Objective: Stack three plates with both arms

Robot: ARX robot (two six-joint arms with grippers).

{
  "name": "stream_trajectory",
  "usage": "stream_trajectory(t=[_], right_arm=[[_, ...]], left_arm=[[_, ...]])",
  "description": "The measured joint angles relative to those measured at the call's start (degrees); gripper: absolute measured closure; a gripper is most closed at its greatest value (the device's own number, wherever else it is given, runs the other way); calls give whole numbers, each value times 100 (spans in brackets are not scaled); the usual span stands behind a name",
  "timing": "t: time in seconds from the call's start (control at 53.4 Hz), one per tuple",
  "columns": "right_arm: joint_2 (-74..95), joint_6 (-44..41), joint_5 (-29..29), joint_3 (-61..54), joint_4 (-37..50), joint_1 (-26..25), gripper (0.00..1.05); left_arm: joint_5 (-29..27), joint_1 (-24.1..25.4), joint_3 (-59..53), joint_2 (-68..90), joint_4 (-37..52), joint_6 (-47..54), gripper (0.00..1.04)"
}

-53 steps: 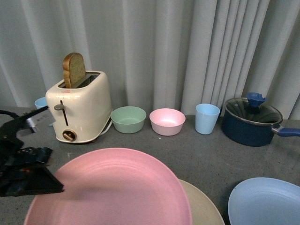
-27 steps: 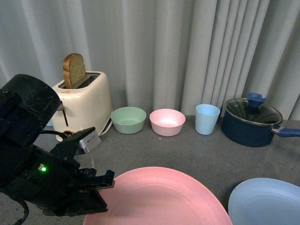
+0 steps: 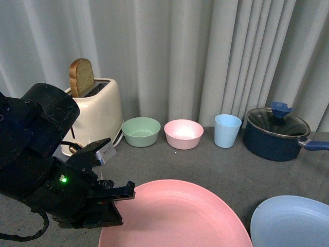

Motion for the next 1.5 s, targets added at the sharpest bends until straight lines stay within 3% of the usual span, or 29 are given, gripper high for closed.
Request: stream_trajectory(t=[0.3,0.468,0.562,0.693,0.806,0.937,1.012,1.124,1.255,1.387,1.499], right_arm=[[0,2,0,0,0,0,7],[0,2,0,0,0,0,7],[0,0,0,0,0,0,7],[0,0,2,0,0,0,7],[0,2,0,0,0,0,7],[0,0,-2,0,0,0,7],[0,0,0,0,0,0,7],[0,2,4,0,0,0,7],[0,0,0,0,0,0,7],[0,2,2,0,0,0,7],[0,0,0,0,0,0,7]], left_arm=[[-142,11,15,68,107,-55,99],[-111,48,13,-24,308,-289,62],[-317,157,-33,-164,420,-256,48],[-603,730,-535,-782,1497,-229,21],[-1043,1123,-1126,-1423,2461,-52,5],[-1169,1248,-1294,-1696,2673,35,7],[-2166,1113,-2096,-1412,5075,426,23],[-2184,1248,-3189,-1720,7267,649,46],[-2225,1346,-3709,-2433,7510,693,69],[-2192,1325,-4450,-3167,7353,710,102],[-2199,1327,-4828,-3803,7117,748,101]])
